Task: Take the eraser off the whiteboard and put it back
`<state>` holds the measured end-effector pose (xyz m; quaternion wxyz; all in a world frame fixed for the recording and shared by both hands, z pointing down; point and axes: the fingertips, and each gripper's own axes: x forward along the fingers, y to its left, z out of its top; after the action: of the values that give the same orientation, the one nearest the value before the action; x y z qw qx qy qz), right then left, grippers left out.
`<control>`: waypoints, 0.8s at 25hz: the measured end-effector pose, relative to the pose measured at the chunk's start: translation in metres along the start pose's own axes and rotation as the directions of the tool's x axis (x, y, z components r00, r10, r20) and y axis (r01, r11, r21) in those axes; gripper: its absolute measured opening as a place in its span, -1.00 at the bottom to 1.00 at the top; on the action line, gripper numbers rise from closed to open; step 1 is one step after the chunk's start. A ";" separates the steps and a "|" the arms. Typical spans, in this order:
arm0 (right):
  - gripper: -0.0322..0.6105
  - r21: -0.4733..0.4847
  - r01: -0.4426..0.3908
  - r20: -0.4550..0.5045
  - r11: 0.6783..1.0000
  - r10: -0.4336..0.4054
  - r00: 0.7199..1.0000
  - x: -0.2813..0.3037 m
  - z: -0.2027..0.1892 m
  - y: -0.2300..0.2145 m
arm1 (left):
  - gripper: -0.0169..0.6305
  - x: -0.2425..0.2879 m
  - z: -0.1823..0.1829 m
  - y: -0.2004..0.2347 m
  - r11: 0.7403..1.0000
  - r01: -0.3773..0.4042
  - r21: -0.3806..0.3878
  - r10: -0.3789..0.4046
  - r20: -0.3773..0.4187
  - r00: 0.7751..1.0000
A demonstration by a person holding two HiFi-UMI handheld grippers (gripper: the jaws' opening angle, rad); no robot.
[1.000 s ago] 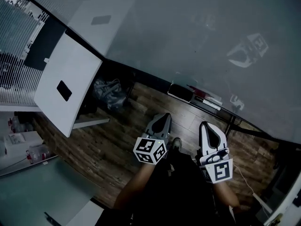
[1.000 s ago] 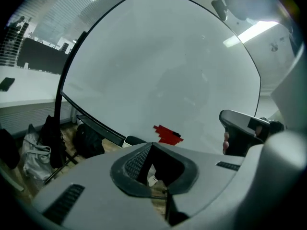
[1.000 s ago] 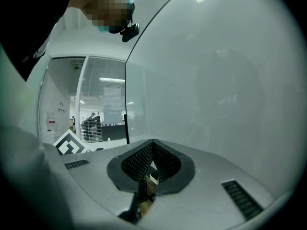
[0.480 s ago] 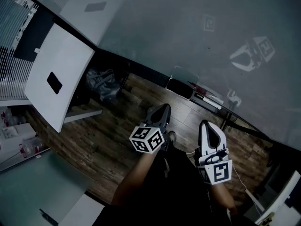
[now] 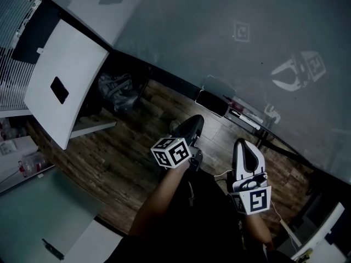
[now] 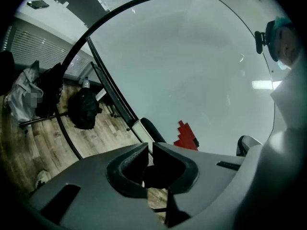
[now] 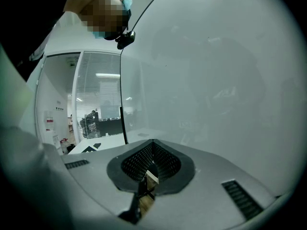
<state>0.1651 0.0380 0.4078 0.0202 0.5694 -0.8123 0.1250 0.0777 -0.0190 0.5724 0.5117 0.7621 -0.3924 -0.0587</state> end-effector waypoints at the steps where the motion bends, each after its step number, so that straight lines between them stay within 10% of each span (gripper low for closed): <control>1: -0.85 0.000 0.000 0.000 1.000 0.000 1.000 0.001 0.000 -0.001 | -0.90 0.002 0.000 0.000 1.000 0.004 -0.005 -0.004 -0.002 1.000; 20: -0.85 0.005 0.005 -0.007 1.000 -0.005 1.000 0.011 -0.005 -0.004 | -0.35 0.028 -0.003 0.001 0.990 0.062 -0.125 -0.066 -0.028 0.997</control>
<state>0.1645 0.0274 0.4155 0.0221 0.5709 -0.8105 0.1291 0.0979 -0.0352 0.5838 0.5620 0.7419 -0.3552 -0.0872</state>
